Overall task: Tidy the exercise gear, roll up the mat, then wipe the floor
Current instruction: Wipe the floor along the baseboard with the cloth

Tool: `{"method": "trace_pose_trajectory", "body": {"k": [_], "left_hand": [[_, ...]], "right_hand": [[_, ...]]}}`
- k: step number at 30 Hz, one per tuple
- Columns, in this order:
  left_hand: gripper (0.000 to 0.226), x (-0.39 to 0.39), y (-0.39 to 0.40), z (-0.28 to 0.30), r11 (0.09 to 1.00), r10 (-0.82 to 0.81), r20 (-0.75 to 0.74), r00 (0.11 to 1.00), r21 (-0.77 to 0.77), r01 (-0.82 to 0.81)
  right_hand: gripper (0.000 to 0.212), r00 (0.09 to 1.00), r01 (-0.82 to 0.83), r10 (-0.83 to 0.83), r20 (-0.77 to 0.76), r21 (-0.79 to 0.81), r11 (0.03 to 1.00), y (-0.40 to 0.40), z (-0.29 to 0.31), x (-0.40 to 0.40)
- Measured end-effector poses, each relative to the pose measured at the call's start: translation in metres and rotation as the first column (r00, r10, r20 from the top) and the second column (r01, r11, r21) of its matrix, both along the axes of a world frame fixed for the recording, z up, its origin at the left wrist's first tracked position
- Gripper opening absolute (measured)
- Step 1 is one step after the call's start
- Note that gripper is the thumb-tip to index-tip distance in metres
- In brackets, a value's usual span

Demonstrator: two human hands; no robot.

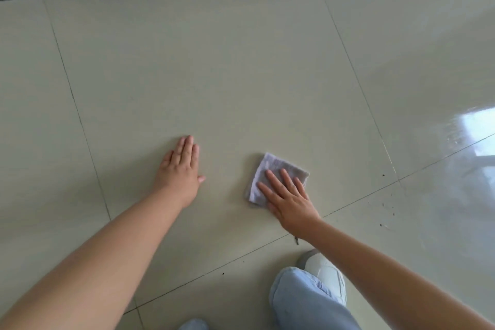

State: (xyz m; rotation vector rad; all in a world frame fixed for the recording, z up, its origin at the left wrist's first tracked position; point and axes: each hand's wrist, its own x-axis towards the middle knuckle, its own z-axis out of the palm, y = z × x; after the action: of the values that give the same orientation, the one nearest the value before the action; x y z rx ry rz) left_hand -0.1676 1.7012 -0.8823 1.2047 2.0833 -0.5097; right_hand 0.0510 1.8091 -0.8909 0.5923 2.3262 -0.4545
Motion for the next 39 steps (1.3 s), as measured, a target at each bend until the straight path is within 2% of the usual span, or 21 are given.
{"method": "trace_pose_trajectory", "body": {"k": [1, 2, 3, 5, 6, 7, 9, 10, 13, 15, 16, 17, 19, 21, 24, 26, 28, 30, 34, 37, 39], "left_hand": [[0.072, -0.001, 0.001, 0.002, 1.000, -0.012, 0.008, 1.000, -0.007, 0.012], [0.072, -0.002, 0.001, 0.004, 1.000, -0.025, 0.013, 1.000, -0.016, 0.026], [0.071, -0.003, 0.002, 0.007, 0.999, -0.040, 0.017, 0.999, -0.023, 0.040], [0.069, -0.009, 0.002, 0.013, 0.998, -0.046, 0.052, 0.998, -0.029, 0.047], [0.068, -0.012, 0.001, 0.017, 0.999, -0.043, 0.069, 0.997, -0.025, 0.045], [0.067, -0.015, 0.002, 0.021, 0.999, -0.041, 0.073, 0.996, -0.015, 0.042], [0.065, -0.017, 0.007, 0.028, 0.999, -0.042, 0.077, 0.996, 0.021, 0.040], [0.065, -0.017, 0.011, 0.030, 0.998, -0.048, 0.085, 0.995, 0.038, 0.045], [0.065, -0.009, 0.028, 0.031, 0.995, -0.073, 0.094, 0.993, 0.075, 0.066], [0.065, -0.003, 0.041, 0.028, 0.993, -0.070, 0.083, 0.994, 0.096, 0.062], [0.065, -0.001, 0.047, 0.027, 0.993, -0.065, 0.079, 0.995, 0.104, 0.056], [0.065, 0.001, 0.054, 0.026, 0.993, -0.052, 0.083, 0.995, 0.107, 0.043], [0.066, 0.004, 0.066, 0.024, 0.995, -0.016, 0.081, 0.997, 0.094, 0.008], [0.066, 0.004, 0.079, 0.022, 0.997, 0.011, 0.057, 0.998, 0.078, -0.015], [0.067, 0.006, 0.107, 0.016, 0.995, 0.049, 0.017, 0.999, 0.090, -0.050], [0.069, 0.009, 0.126, 0.010, 0.990, 0.095, 0.000, 0.995, 0.103, -0.095], [0.072, 0.011, 0.138, 0.002, 0.984, 0.159, -0.008, 0.987, 0.078, -0.157], [0.075, 0.014, 0.143, -0.005, 0.977, 0.208, -0.015, 0.978, 0.046, -0.207], [0.079, 0.018, 0.147, -0.006, 0.967, 0.254, -0.035, 0.966, 0.038, -0.253], [0.079, 0.018, 0.154, 0.000, 0.965, 0.258, -0.040, 0.965, -0.040, -0.259], [0.078, 0.014, 0.157, 0.005, 0.967, 0.247, -0.040, 0.968, -0.052, -0.249]], "right_hand": [[0.074, 0.991, 0.069, -0.068, 0.118, 0.000, 0.998, 0.004, 0.007, 0.012], [0.075, 0.986, 0.076, -0.084, 0.143, 0.062, 0.995, 0.009, 0.011, 0.021], [0.086, 0.968, 0.089, -0.100, 0.230, 0.058, 0.994, 0.016, 0.018, 0.024], [0.111, 0.978, -0.007, -0.005, 0.208, 0.056, 0.998, 0.024, 0.026, 0.024], [0.113, 0.974, -0.009, 0.003, 0.228, 0.029, 1.000, 0.023, 0.031, 0.022], [0.106, 0.964, -0.032, 0.032, 0.264, -0.005, 0.999, 0.019, 0.040, 0.015], [0.068, 0.953, -0.125, 0.125, 0.275, -0.017, 0.992, 0.013, 0.048, 0.008], [0.057, 0.941, -0.170, 0.169, 0.294, -0.022, 0.985, 0.013, 0.050, 0.007], [0.058, 0.899, -0.338, 0.336, 0.280, -0.043, 0.940, 0.026, 0.049, 0.009], [0.062, 0.903, -0.407, 0.402, 0.150, 0.007, 0.913, 0.035, 0.037, 0.017], [0.059, 0.930, -0.337, 0.330, 0.161, 0.020, 0.941, 0.036, 0.032, 0.020], [0.058, 0.955, -0.289, 0.283, 0.093, 0.053, 0.956, 0.038, 0.024, 0.024], [0.073, 0.977, -0.215, 0.214, 0.018, 0.038, 0.976, 0.046, 0.013, 0.025], [0.062, 0.989, 0.055, -0.045, -0.141, 0.067, 0.996, 0.072, 0.004, 0.019], [0.050, 0.856, 0.505, -0.484, -0.179, 0.095, 0.858, 0.149, -0.006, 0.012], [0.050, 0.736, 0.671, -0.641, -0.219, 0.107, 0.733, 0.200, -0.008, 0.010], [0.051, 0.689, 0.721, -0.684, -0.242, 0.125, 0.682, 0.245, -0.008, -0.012], [0.051, 0.739, 0.666, -0.627, -0.247, 0.118, 0.737, 0.273, -0.013, -0.054], [0.049, 0.904, 0.346, -0.330, -0.270, 0.010, 0.938, 0.245, -0.019, -0.137], [0.048, 0.938, 0.115, -0.120, -0.326, -0.035, 0.993, 0.192, -0.018, -0.125], [0.061, 0.954, 0.000, -0.014, -0.300, -0.047, 0.999, 0.184, -0.013, -0.082]]}}
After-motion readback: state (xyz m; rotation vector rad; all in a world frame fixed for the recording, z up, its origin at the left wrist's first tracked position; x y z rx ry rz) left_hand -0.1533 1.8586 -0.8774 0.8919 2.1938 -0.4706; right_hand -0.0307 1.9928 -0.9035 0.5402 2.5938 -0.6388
